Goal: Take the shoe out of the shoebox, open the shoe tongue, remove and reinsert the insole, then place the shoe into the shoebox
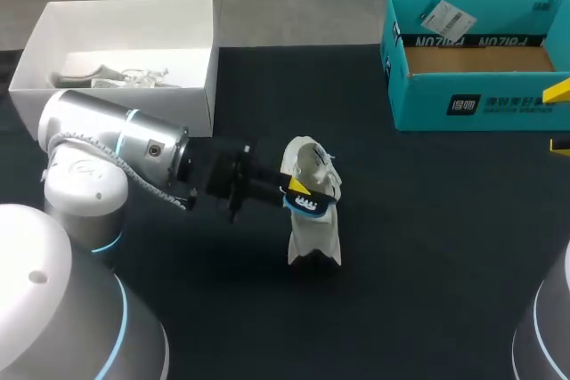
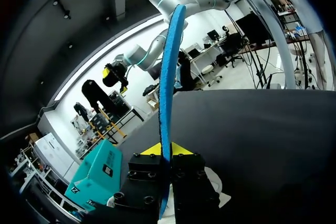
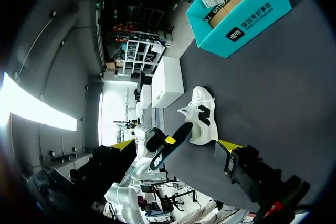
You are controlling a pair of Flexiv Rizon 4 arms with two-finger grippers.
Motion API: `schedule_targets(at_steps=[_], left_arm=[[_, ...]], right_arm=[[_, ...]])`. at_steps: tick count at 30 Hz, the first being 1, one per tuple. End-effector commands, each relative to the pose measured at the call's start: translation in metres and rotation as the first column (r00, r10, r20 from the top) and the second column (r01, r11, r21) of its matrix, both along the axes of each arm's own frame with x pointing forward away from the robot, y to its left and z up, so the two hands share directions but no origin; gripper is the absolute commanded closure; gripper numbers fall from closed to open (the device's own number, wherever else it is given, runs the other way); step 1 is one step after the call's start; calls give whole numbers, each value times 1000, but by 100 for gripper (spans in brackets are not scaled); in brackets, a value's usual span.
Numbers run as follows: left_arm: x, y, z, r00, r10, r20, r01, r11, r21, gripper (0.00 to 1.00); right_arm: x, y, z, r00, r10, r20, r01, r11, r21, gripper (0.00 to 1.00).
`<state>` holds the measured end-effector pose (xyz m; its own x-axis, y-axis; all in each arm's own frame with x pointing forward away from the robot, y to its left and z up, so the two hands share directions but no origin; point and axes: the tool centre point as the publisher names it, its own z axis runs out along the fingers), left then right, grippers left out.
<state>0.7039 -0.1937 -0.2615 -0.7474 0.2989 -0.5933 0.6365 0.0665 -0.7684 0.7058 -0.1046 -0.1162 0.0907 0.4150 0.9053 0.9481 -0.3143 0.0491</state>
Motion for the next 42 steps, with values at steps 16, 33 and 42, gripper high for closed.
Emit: schedule_targets(at_steps=[16, 33, 42], left_arm=[[-3, 3, 12, 1000, 21, 0, -21, 999, -27, 100], [-6, 18, 21, 998, 53, 19, -53, 999, -11, 100], [9, 7, -12, 998, 58, -2, -58, 998, 15, 100]], right_arm=[[-1, 0, 0, 1000, -3, -2, 3, 1000, -3, 0], [-1, 0, 0, 1000, -3, -2, 3, 1000, -3, 0], [-1, 0, 0, 1000, -3, -2, 3, 1000, -3, 0]])
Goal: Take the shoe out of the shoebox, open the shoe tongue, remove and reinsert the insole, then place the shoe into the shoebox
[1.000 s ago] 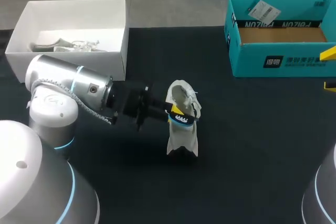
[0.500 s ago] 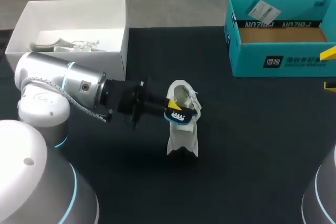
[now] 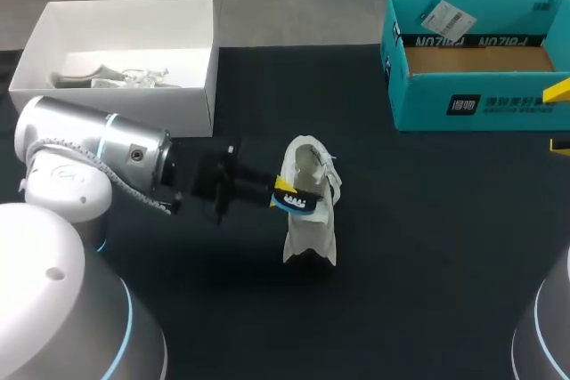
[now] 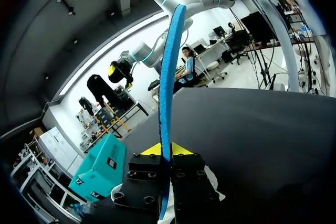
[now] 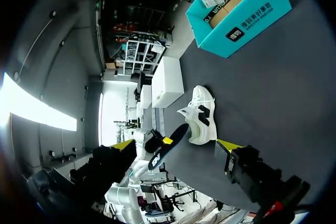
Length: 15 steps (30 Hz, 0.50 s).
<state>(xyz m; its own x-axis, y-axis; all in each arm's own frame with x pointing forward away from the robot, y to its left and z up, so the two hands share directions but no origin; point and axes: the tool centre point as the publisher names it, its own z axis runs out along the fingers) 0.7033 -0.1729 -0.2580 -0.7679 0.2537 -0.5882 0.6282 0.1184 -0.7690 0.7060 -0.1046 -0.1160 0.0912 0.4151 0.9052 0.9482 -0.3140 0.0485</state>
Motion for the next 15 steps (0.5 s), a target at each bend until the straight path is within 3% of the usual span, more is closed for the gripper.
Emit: schedule_targets(at_steps=[1, 15], left_arm=[[11, -15, -17, 1000, -10, -3, 10, 1000, 6, 100], [12, -14, -15, 1000, -4, -10, 4, 1000, 17, 100]], right_arm=[[-2, 0, 0, 1000, -3, -1, 3, 1000, -3, 0], [-2, 0, 0, 1000, -3, -1, 3, 1000, -3, 0]])
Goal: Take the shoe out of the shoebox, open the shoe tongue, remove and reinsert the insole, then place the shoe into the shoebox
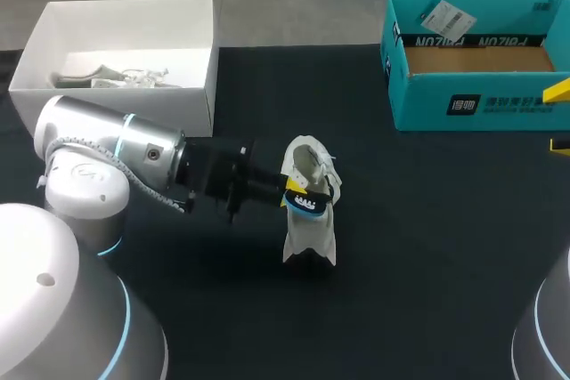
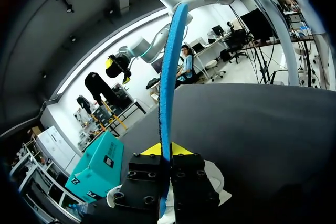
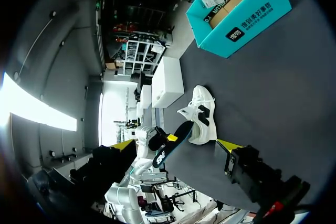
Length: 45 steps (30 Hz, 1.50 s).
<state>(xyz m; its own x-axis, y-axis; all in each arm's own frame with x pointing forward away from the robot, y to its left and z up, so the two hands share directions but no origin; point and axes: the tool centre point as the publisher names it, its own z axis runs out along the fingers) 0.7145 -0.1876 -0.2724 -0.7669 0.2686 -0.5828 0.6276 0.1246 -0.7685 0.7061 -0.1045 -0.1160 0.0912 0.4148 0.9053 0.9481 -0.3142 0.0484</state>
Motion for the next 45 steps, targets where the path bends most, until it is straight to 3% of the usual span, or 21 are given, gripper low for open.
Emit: schedule_targets(at_steps=[1, 11, 22, 28, 34, 45], left_arm=[[1, 1, -1, 1000, 5, -10, -5, 1000, 3, 100], [-2, -6, -5, 1000, -3, -25, 3, 1000, 0, 100], [-15, -4, 31, 1000, -8, -15, 7, 999, -51, 100], [-25, -6, 40, 999, -21, -37, 18, 996, -85, 100], [-32, -11, 33, 990, -19, -136, 2, 992, -127, 100], [-27, -21, 8, 996, 13, -87, -29, 984, -178, 100]], right_arm=[[-2, 0, 0, 1000, -3, -1, 3, 1000, -3, 0], [-2, 0, 0, 1000, -3, -1, 3, 1000, -3, 0], [-2, 0, 0, 1000, -3, -1, 3, 1000, -3, 0], [-2, 0, 0, 1000, -3, -1, 3, 1000, -3, 0], [-2, 0, 0, 1000, -3, -1, 3, 1000, -3, 0], [-2, 0, 0, 1000, -3, -1, 3, 1000, -3, 0]])
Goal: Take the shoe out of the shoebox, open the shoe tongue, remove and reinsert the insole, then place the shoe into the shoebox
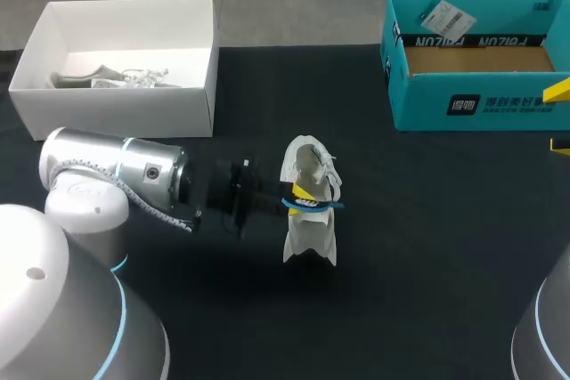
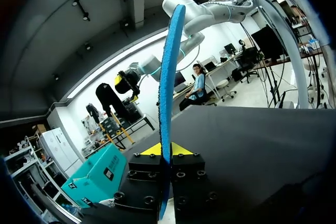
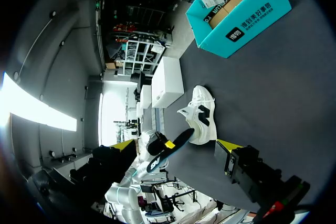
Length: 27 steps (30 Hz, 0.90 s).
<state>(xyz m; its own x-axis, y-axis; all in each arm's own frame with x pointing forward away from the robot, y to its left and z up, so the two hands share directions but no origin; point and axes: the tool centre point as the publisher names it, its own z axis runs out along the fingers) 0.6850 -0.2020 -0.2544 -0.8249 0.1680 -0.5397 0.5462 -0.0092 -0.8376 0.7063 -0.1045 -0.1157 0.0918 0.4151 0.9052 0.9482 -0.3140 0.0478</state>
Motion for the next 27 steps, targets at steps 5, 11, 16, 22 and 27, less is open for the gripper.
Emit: schedule_targets(at_steps=[5, 11, 16, 22, 27], left_arm=[[11, -4, -21, 998, 47, 33, -46, 999, -9, 100], [18, -1, -32, 996, 69, 56, -70, 997, 21, 100], [25, 1, -41, 994, 86, 65, -89, 995, 44, 100], [34, 1, -52, 992, 101, 73, -106, 992, 69, 100], [43, -2, -58, 989, 133, 62, -138, 988, 76, 100]], right_arm=[[-2, 0, 0, 1000, -3, 0, 3, 1000, -3, 0], [-2, 0, 0, 1000, -3, 0, 3, 1000, -3, 0], [-2, 0, 0, 1000, -3, 0, 3, 1000, -3, 0], [-2, 0, 0, 1000, -3, 0, 3, 1000, -3, 0], [-2, 0, 0, 1000, -3, 0, 3, 1000, -3, 0]])
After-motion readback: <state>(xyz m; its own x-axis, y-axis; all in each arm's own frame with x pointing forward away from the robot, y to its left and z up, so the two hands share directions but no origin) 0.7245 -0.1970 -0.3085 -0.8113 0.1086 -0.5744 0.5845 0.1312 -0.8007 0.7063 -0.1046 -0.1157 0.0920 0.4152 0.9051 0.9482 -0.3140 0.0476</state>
